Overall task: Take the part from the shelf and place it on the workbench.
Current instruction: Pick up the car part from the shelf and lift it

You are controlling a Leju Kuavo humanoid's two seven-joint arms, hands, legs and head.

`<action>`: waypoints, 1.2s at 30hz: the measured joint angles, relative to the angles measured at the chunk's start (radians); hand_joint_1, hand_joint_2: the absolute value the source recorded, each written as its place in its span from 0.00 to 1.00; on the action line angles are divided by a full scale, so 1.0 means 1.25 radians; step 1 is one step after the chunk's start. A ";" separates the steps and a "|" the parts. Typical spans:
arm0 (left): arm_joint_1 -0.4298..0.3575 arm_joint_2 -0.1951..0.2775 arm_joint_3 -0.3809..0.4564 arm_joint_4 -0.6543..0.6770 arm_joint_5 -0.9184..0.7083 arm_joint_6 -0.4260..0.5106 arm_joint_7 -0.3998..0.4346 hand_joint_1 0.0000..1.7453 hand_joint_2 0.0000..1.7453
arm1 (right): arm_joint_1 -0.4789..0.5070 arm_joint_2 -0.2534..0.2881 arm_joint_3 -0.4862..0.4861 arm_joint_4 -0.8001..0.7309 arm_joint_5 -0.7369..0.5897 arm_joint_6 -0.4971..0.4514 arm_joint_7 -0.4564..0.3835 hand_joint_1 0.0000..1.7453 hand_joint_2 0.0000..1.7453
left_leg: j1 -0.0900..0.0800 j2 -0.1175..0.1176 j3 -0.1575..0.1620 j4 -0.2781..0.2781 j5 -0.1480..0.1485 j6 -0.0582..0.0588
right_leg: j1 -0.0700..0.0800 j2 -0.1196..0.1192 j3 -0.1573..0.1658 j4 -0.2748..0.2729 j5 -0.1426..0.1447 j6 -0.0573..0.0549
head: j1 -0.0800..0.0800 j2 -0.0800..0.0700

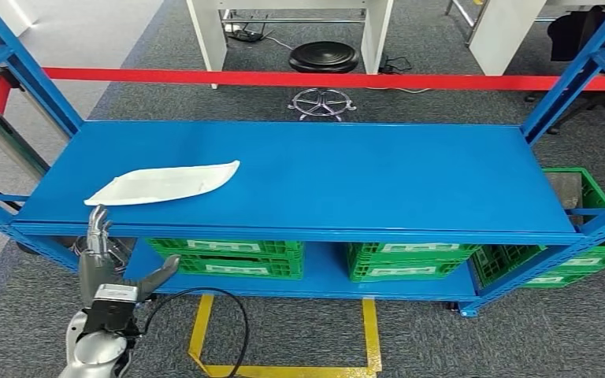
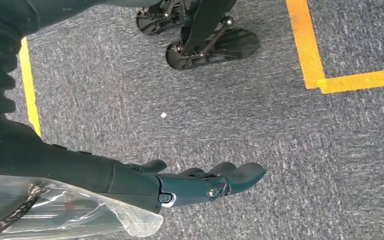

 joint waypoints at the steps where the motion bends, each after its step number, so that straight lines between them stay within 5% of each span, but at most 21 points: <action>1: -0.001 0.000 -0.006 0.000 -0.024 0.015 0.006 0.00 1.00 | 0.000 0.000 -0.001 0.000 0.001 0.001 0.001 0.00 1.00 | 0.000 0.000 0.000 0.000 0.000 0.000 | 0.000 0.000 0.000 0.000 0.000 0.000 | 0.000 0.000; 10: -0.030 0.005 -0.053 0.013 -0.244 0.128 0.084 0.00 1.00 | -0.001 0.002 -0.004 0.002 0.014 0.007 0.011 0.00 1.00 | 0.000 0.000 0.000 0.000 0.000 0.000 | 0.000 0.000 0.000 0.000 0.000 0.000 | 0.000 0.000; 16: -0.102 0.019 -0.101 0.068 -0.541 0.200 0.276 0.00 1.00 | -0.005 0.003 -0.005 0.002 0.042 0.018 0.026 0.00 1.00 | 0.000 0.000 0.000 0.000 0.000 0.000 | 0.000 0.000 0.000 0.000 0.000 0.000 | 0.000 0.000; 29: -0.359 0.043 -0.162 0.293 -0.801 0.136 0.522 0.00 1.00 | -0.015 0.003 -0.005 0.002 0.106 0.039 0.052 0.00 1.00 | 0.000 0.000 0.000 0.001 0.001 0.000 | 0.000 0.000 0.000 0.000 0.001 0.001 | 0.000 0.000; 36: -0.473 0.044 -0.197 0.427 -0.863 0.048 0.582 0.00 1.00 | -0.018 0.003 -0.005 0.003 0.118 0.048 0.054 0.00 1.00 | 0.000 0.000 0.000 0.001 0.001 0.000 | 0.000 0.001 0.000 0.000 0.001 0.001 | 0.000 0.000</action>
